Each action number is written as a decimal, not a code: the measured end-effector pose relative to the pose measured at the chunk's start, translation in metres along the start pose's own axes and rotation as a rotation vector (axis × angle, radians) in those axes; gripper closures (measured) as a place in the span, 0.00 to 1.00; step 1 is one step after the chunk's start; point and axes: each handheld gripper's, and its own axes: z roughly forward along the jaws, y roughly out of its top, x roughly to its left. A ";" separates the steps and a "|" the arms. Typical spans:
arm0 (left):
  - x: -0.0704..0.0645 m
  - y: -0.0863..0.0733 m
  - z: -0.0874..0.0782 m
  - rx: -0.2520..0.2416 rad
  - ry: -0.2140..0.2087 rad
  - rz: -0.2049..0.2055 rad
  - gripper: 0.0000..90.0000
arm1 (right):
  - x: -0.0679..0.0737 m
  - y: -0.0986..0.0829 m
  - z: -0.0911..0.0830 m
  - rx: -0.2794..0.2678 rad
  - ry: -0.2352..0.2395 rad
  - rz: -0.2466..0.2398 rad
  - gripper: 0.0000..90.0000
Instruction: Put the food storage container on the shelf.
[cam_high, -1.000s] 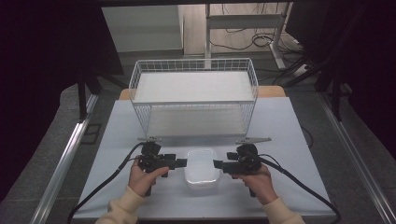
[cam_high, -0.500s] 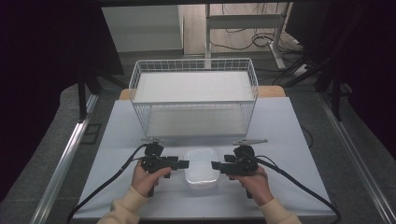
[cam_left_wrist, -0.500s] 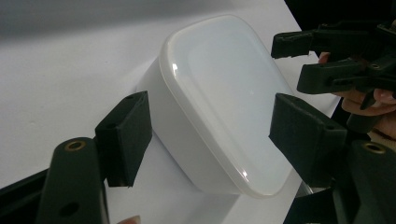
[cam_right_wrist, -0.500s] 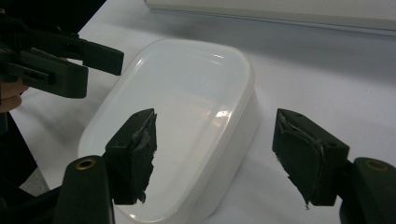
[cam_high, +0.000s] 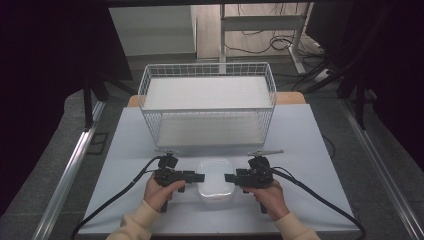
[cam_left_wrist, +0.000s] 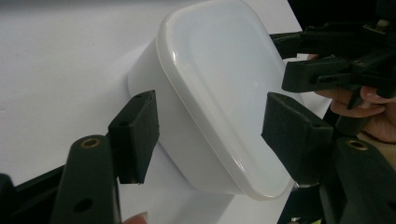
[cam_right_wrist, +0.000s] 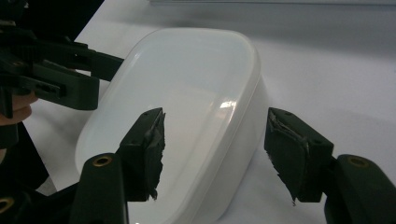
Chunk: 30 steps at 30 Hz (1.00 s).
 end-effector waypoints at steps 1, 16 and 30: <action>0.000 0.000 0.000 0.000 -0.003 -0.001 0.41 | 0.000 0.000 0.000 0.001 0.001 0.003 0.44; -0.003 -0.003 -0.001 -0.007 0.010 0.012 0.65 | 0.002 -0.002 -0.003 0.007 0.027 0.037 0.61; -0.014 -0.006 -0.012 -0.076 0.037 0.066 0.78 | 0.005 -0.006 -0.017 -0.050 0.032 0.061 0.78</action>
